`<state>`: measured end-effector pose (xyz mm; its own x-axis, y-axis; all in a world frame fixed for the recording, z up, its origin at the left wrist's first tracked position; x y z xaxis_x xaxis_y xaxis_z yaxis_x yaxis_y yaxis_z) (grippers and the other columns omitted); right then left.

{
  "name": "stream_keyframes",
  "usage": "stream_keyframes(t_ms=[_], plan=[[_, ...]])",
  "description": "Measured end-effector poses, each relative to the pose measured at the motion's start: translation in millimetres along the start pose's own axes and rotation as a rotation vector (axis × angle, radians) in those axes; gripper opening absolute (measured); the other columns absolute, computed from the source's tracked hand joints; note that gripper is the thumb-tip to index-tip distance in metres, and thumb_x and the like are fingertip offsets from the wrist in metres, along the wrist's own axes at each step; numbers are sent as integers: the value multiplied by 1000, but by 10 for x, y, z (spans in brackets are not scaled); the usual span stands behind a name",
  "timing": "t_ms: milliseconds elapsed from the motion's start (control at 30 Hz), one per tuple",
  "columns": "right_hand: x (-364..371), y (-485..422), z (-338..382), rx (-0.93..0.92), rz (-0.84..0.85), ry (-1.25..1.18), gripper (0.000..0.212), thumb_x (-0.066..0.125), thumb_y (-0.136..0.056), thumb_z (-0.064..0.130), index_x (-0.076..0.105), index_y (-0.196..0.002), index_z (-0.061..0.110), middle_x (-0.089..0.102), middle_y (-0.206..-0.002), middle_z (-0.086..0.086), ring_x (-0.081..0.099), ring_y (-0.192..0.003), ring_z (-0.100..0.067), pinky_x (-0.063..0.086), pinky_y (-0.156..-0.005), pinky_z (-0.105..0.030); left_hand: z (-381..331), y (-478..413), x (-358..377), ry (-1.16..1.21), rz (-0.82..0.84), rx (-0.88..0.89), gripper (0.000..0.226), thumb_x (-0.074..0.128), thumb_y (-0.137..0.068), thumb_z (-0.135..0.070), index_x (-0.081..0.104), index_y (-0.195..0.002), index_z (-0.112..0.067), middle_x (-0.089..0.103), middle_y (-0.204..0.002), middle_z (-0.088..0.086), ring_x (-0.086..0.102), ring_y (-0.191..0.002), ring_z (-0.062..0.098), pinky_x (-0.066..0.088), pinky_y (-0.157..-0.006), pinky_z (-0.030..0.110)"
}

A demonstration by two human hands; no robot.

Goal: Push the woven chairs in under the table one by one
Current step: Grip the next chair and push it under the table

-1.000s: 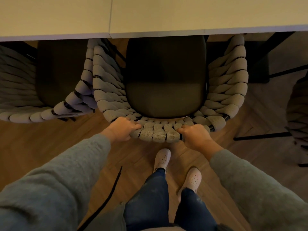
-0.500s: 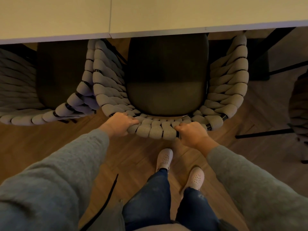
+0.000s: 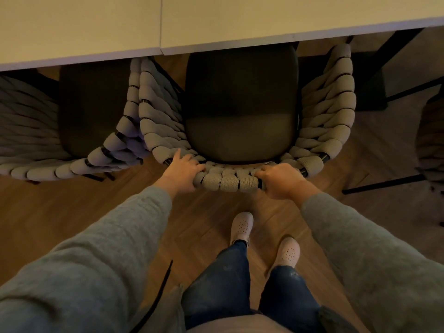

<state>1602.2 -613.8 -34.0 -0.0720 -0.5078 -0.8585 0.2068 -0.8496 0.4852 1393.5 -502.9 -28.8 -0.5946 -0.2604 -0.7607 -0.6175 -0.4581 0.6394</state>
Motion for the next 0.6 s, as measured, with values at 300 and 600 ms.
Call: stream_keyframes(t_ms=[300, 600], plan=[[18, 312, -280, 59, -46, -59, 87, 66, -84, 47, 16, -154, 31, 40, -147, -3, 38, -136, -24, 18, -118, -46, -828, -44, -312, 367, -194, 147, 81, 47, -83, -73, 35, -146, -24, 41, -147, 0, 31, -139, 20, 10, -119, 45], [145, 1613, -1523, 339, -372, -263, 84, 62, -86, 53, 16, -153, 30, 25, -157, -8, 17, -148, -26, 9, -121, -48, -2137, -475, -1288, 333, -426, 282, 66, 57, -88, -54, 46, -141, -15, 27, -156, 15, 15, -147, 29, 5, -120, 44]])
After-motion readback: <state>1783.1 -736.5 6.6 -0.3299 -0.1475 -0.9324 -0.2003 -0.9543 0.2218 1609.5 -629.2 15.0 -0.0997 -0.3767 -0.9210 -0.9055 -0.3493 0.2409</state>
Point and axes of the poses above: each hand's wrist, its own y-axis away from the middle knuckle, its own x-axis out of the palm, z = x × y, the point moved 5 cm from there along -y, towards the middle knuckle
